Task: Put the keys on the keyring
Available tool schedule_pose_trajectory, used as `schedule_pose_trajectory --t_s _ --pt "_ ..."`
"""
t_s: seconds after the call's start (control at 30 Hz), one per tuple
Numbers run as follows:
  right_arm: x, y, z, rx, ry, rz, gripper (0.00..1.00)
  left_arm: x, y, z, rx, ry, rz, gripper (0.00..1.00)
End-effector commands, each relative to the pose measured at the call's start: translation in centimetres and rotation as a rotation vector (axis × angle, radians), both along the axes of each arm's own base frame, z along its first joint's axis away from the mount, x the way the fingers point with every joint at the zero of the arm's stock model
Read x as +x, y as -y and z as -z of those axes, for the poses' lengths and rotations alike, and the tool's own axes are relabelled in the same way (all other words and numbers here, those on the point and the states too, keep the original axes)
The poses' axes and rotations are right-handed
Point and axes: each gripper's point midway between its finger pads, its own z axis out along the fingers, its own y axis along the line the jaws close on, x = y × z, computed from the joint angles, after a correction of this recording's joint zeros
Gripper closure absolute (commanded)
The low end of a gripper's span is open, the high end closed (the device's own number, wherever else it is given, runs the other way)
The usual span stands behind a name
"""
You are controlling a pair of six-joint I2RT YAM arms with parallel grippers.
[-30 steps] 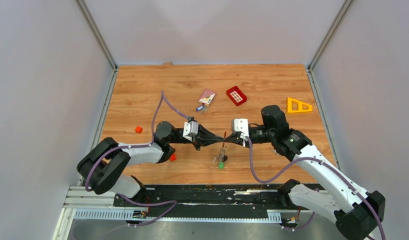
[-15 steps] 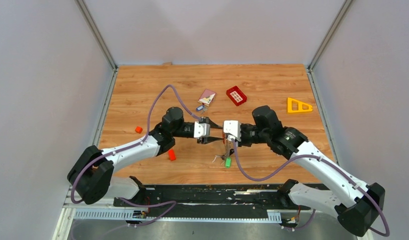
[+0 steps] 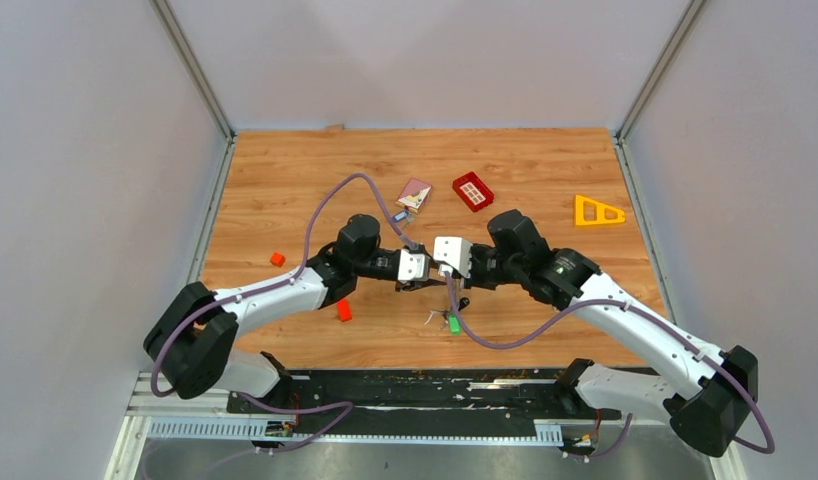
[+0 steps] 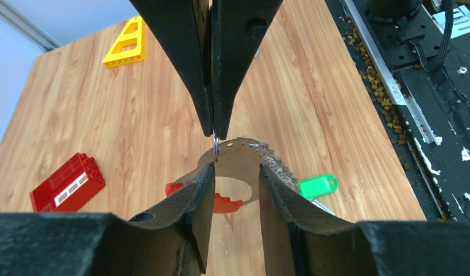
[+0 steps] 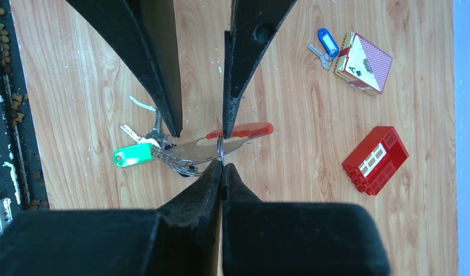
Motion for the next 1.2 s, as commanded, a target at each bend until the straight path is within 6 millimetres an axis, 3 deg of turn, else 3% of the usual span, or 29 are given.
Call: schedule_pose_trajectory --t_s 0.0,0.37,0.67,0.77,0.87,1.17 --pt "0.7 -0.8 -2.5 0.055 0.036 0.020 1.00 0.6 1.2 -2.2 -0.066 0.008 0.000 0.59" --pt "0.3 -1.3 -2.0 0.060 0.008 -0.002 1.00 0.6 1.5 -2.9 -0.098 -0.017 -0.008 0.65" --pt "0.2 -1.5 -1.8 0.063 -0.006 -0.007 1.00 0.6 1.7 -3.1 -0.106 -0.036 -0.003 0.85" --pt "0.1 -1.5 -1.8 0.065 -0.009 -0.008 1.00 0.5 1.8 -2.9 -0.105 -0.041 -0.001 0.99" --pt "0.0 -1.5 -1.9 0.078 -0.009 -0.006 1.00 0.4 1.7 -3.0 -0.117 -0.049 0.000 1.00" --pt "-1.5 -0.7 -3.0 0.227 -0.002 -0.068 0.75 -1.7 0.7 -6.0 -0.327 -0.117 0.059 1.00"
